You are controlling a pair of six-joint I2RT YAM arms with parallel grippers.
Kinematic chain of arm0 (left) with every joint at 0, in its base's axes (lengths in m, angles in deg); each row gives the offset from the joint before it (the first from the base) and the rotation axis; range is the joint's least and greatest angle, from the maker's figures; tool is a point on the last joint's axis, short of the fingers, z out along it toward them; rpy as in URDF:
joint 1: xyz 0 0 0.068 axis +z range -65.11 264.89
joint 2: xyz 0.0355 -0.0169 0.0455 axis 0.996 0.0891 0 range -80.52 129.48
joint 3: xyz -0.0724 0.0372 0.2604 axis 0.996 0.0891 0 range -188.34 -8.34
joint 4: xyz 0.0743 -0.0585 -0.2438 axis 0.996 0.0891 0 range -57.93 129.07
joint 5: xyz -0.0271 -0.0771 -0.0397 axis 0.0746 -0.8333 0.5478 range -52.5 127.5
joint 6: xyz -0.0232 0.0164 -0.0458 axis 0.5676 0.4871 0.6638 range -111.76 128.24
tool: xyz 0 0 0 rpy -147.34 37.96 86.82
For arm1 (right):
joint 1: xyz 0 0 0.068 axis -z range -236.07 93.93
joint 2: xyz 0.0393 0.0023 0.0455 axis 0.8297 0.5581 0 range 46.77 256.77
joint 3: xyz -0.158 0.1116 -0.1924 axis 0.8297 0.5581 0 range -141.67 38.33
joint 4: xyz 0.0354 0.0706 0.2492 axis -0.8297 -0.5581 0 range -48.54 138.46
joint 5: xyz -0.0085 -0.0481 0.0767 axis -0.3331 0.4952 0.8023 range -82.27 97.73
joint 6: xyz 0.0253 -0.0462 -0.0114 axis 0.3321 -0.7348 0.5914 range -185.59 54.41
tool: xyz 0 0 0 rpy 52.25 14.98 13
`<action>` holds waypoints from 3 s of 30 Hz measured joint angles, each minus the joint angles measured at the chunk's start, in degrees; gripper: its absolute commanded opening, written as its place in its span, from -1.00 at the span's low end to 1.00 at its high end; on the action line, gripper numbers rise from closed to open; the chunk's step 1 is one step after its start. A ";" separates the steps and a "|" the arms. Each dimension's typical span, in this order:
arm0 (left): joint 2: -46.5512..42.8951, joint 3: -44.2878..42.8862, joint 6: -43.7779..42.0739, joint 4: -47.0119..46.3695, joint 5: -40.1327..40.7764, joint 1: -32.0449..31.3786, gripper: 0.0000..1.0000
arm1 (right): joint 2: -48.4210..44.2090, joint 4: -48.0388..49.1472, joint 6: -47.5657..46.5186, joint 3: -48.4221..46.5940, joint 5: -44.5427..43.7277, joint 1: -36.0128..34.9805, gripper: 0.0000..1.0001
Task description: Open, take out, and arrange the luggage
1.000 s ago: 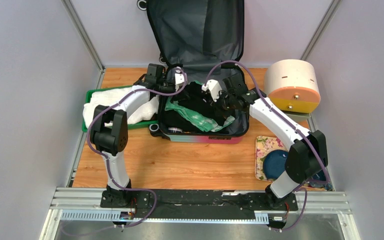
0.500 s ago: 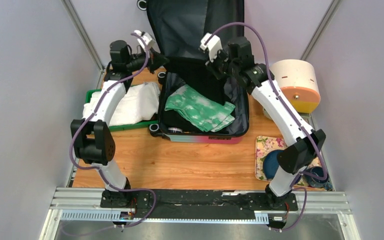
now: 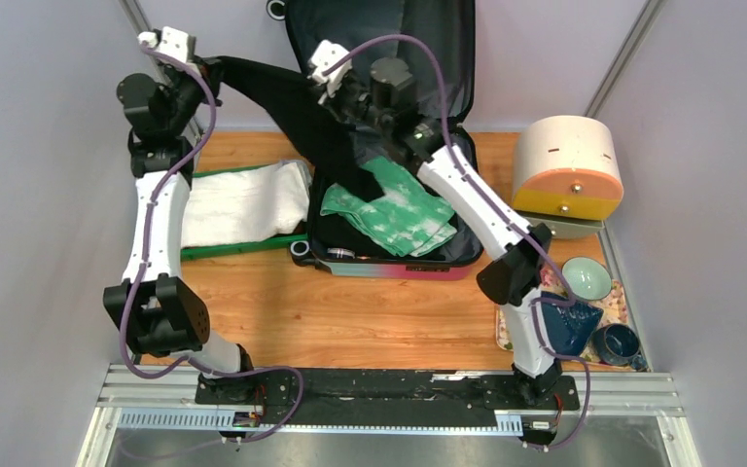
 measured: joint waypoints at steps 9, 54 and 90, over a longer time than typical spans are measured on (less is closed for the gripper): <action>-3.19 4.70 3.08 -3.65 -8.33 6.91 -1.00 | -2.01 3.93 -0.31 7.17 0.52 -3.34 -1.00; 3.30 2.08 6.40 -14.62 -12.98 -15.80 -1.00 | -31.34 5.05 -7.80 36.46 11.61 19.61 -1.00; 2.03 14.34 -12.26 21.09 -25.14 -16.65 -1.00 | -25.07 -41.11 -14.08 38.49 34.16 26.29 -0.91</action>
